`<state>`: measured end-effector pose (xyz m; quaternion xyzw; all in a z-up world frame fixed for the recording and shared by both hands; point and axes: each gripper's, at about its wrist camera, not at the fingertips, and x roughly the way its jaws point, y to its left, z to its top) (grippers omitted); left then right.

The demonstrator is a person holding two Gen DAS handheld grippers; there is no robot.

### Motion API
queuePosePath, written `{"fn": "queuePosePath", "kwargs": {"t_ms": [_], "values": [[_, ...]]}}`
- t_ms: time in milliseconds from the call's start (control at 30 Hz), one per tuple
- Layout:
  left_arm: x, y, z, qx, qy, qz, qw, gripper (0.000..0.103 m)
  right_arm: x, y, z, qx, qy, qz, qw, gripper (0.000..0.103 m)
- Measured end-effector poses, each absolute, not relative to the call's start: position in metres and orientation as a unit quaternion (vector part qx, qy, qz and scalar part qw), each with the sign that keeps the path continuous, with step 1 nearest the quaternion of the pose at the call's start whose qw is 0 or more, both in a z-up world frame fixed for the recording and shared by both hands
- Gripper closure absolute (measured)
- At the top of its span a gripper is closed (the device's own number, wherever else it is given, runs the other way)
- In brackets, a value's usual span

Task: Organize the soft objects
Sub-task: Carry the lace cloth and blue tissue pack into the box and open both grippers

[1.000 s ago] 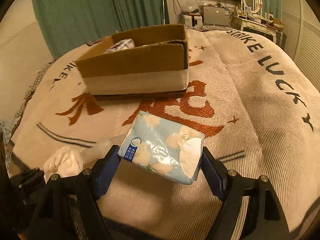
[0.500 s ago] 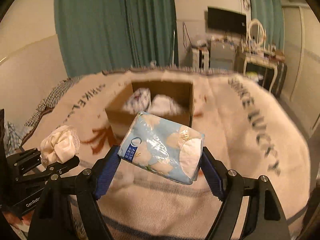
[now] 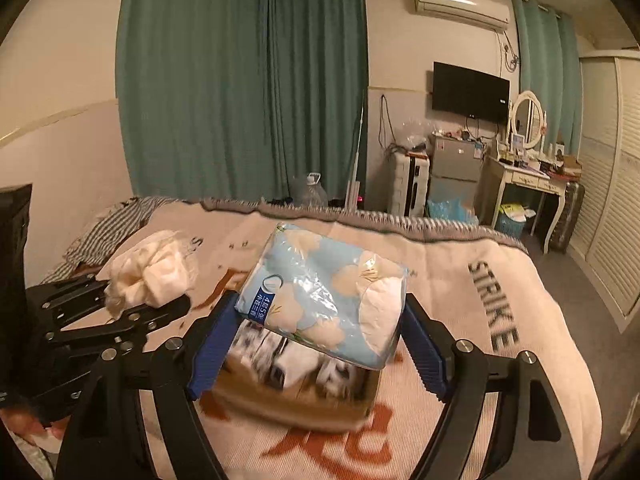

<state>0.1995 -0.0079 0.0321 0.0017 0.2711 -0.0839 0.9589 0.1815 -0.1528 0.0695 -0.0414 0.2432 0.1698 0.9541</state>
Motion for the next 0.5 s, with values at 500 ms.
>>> {"fn": "queuePosePath", "kwargs": {"t_ms": [500], "values": [[0.287,-0.028,-0.055,0.048,0.328,-0.095,0.939,0.064,0.308,-0.160,-0.019,0.010,0.335,0.168,0.927,0.023]]}}
